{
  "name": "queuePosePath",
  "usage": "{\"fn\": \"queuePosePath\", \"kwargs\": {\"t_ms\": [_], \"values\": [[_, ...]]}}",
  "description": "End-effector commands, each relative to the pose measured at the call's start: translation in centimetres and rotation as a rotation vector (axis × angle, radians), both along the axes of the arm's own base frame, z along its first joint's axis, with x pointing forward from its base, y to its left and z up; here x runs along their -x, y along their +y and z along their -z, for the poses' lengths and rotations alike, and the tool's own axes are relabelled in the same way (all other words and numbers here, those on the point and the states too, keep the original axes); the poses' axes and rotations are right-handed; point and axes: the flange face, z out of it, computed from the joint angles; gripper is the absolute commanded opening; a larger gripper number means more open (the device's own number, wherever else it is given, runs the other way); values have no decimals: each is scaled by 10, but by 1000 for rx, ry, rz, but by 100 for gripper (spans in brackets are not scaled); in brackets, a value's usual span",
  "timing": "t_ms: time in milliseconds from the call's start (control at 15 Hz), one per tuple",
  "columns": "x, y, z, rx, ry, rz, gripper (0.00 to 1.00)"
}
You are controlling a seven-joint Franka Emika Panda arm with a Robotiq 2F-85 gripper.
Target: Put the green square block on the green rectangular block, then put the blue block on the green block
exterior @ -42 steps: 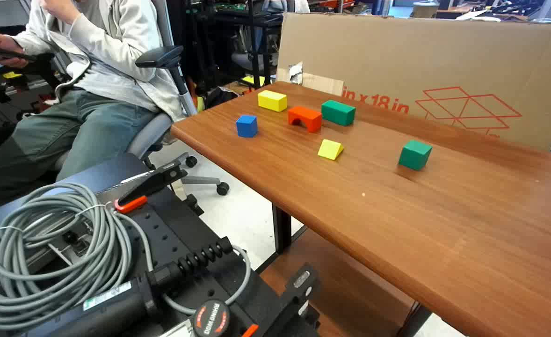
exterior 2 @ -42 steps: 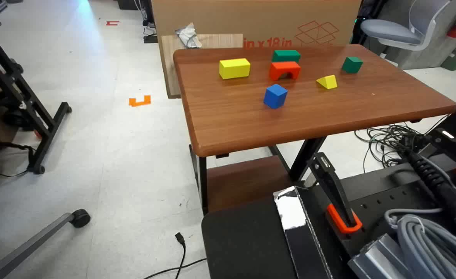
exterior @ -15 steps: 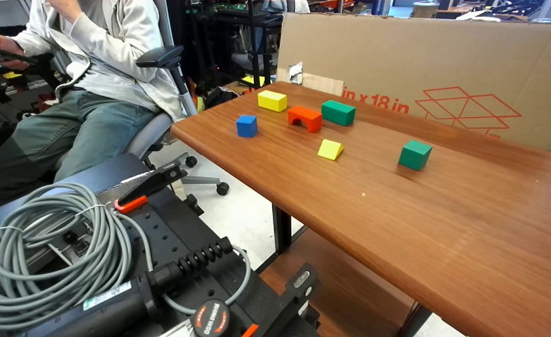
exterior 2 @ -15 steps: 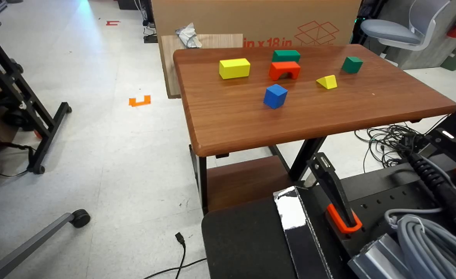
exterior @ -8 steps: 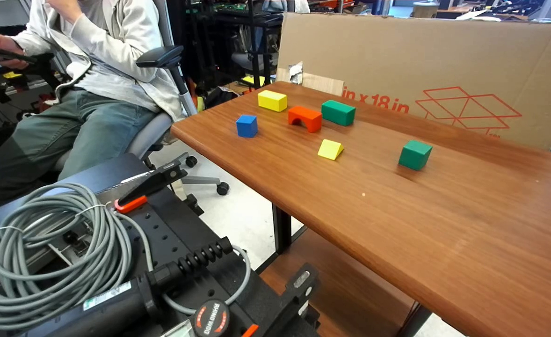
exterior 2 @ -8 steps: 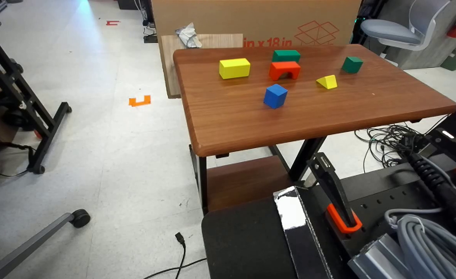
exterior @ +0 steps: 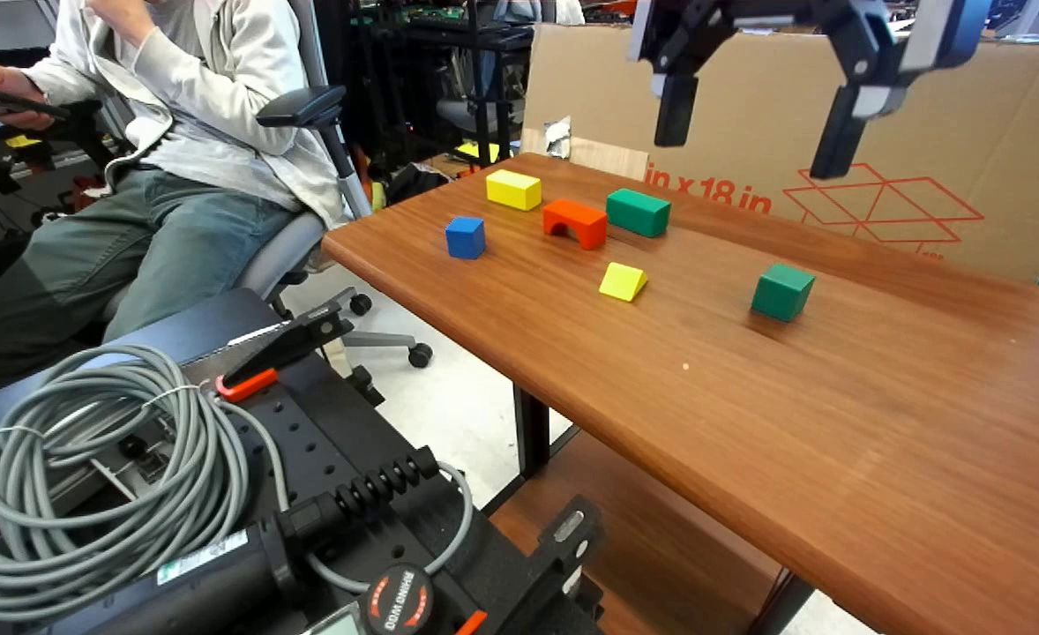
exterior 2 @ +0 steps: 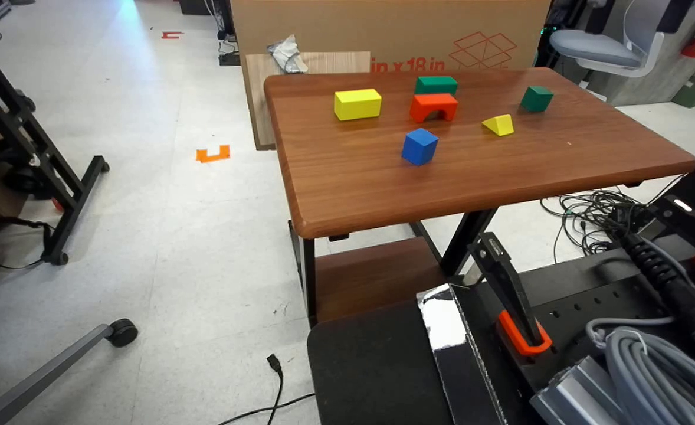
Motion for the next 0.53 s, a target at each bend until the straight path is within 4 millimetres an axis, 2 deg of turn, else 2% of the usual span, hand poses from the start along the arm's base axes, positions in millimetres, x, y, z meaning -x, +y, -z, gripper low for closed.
{"fn": "queuePosePath", "kwargs": {"t_ms": [0,467], "values": [[-20,-3,25,14,-32,-3,100],[-46,-5,67,24,-49,-6,100]]}}
